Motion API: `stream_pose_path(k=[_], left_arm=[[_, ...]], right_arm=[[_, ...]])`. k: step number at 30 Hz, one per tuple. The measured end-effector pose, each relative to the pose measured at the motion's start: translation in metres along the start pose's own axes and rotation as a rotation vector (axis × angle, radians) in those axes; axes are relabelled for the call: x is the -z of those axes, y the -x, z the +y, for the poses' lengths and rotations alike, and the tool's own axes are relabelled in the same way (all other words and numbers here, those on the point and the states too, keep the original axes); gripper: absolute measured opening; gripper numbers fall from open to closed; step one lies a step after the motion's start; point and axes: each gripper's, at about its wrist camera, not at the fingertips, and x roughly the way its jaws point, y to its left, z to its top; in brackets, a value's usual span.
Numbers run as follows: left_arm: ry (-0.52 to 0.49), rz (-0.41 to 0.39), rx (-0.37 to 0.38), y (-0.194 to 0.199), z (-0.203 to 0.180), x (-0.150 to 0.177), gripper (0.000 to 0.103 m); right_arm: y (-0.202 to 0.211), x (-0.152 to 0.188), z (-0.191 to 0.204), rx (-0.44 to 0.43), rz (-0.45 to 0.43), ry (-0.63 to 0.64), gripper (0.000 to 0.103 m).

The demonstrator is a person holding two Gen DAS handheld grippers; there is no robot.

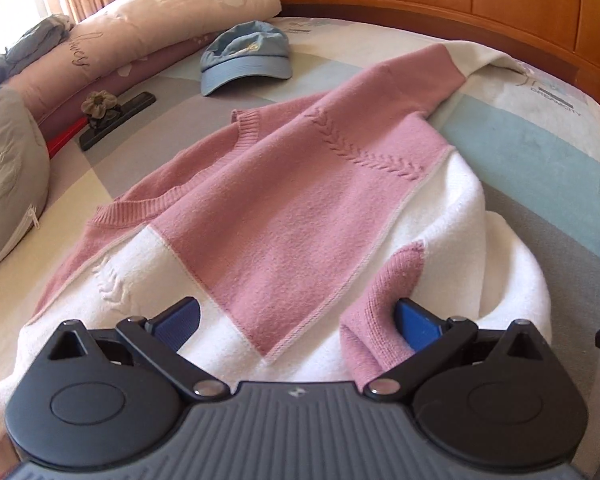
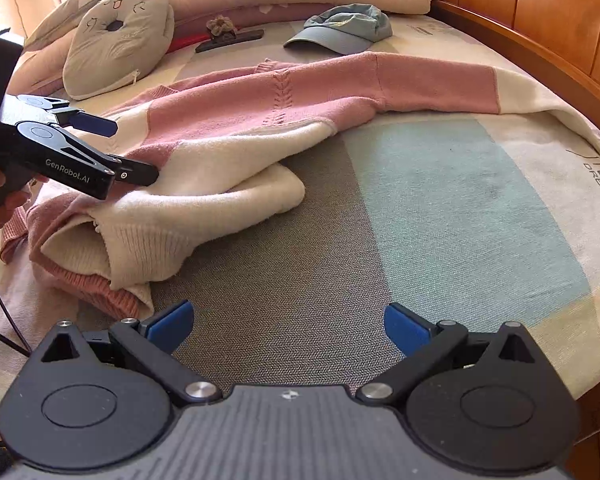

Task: Fold clothes
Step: 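Release the pink fabric from the left gripper and move both grippers toward the folded side, then grasp the white edge of the folded sweater with the right gripper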

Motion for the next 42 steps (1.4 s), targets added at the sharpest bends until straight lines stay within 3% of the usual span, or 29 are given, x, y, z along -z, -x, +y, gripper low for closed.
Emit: stream_pose_path(k=[4,7,10,13,19,22,23,24,33,42], left_arm=[[0.090,0.019,0.030,0.000,0.021,0.006,0.103],[0.074,0.019,0.029,0.000,0.018,0.009,0.103],[0.073,0.023,0.027,-0.003,0.017,0.008,0.103],[0.084,0.027,0.033,-0.005,0.018,0.007,0.103],[0.100,0.018,0.032,-0.001,0.019,0.009,0.103],[0.101,0.012,0.026,0.005,0.014,0.008,0.103],[0.097,0.010,0.020,0.008,0.012,0.007,0.103],[0.090,0.004,0.016,0.012,0.009,0.007,0.103],[0.057,-0.059,0.009,0.062,-0.015,0.011,0.103],[0.061,-0.062,0.007,0.090,-0.045,0.025,0.103]], right_arm=[[-0.005,-0.015,-0.012,-0.108,-0.049,0.008,0.103],[-0.017,-0.034,-0.028,-0.225,-0.077,-0.019,0.099],[-0.040,-0.054,-0.048,-0.325,-0.075,-0.089,0.086],[-0.067,-0.068,-0.060,-0.371,-0.051,-0.144,0.073],[-0.091,-0.069,-0.057,-0.485,0.007,-0.136,0.046],[-0.088,-0.061,-0.044,-0.463,0.002,-0.057,0.039],[-0.087,-0.060,-0.044,-0.463,0.002,-0.061,0.028],[-0.085,-0.059,-0.046,-0.471,0.004,-0.083,0.025],[-0.016,-0.047,-0.044,-0.367,-0.040,0.030,0.023],[0.054,-0.021,-0.084,-0.191,-0.086,0.024,0.023]])
